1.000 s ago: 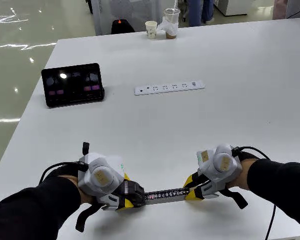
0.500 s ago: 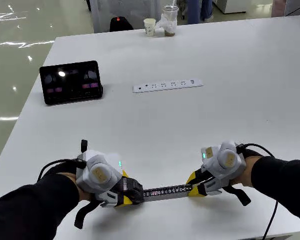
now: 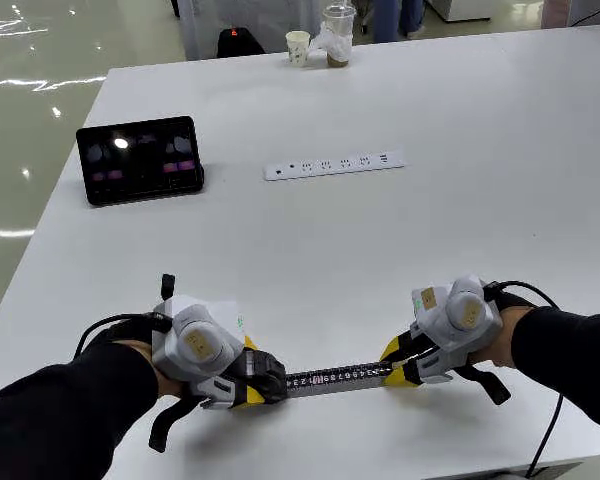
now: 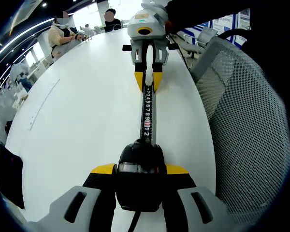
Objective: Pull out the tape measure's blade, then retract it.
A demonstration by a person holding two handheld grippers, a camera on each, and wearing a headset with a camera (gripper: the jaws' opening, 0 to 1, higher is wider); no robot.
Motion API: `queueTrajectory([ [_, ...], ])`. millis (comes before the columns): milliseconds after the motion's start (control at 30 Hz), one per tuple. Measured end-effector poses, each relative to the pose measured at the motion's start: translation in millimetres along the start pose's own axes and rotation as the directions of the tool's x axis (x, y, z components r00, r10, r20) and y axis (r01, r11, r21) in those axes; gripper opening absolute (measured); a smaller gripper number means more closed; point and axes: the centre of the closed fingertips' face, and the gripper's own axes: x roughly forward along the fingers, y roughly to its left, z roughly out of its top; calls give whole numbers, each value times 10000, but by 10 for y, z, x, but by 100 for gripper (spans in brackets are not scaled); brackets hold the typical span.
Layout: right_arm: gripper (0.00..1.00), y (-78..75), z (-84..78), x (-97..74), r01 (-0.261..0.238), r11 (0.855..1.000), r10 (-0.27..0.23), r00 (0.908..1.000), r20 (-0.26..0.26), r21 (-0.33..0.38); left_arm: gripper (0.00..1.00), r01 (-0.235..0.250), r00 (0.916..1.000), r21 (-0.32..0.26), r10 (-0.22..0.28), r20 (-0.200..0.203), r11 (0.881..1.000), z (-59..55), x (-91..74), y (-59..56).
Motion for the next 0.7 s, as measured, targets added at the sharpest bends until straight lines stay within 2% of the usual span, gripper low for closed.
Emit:
queueTrajectory([
  [700,11,-4,-131,-100,120,9999,-121,9998,-133,-41,30,-60,10000,-17,60,39,10000,5,-14,-7],
])
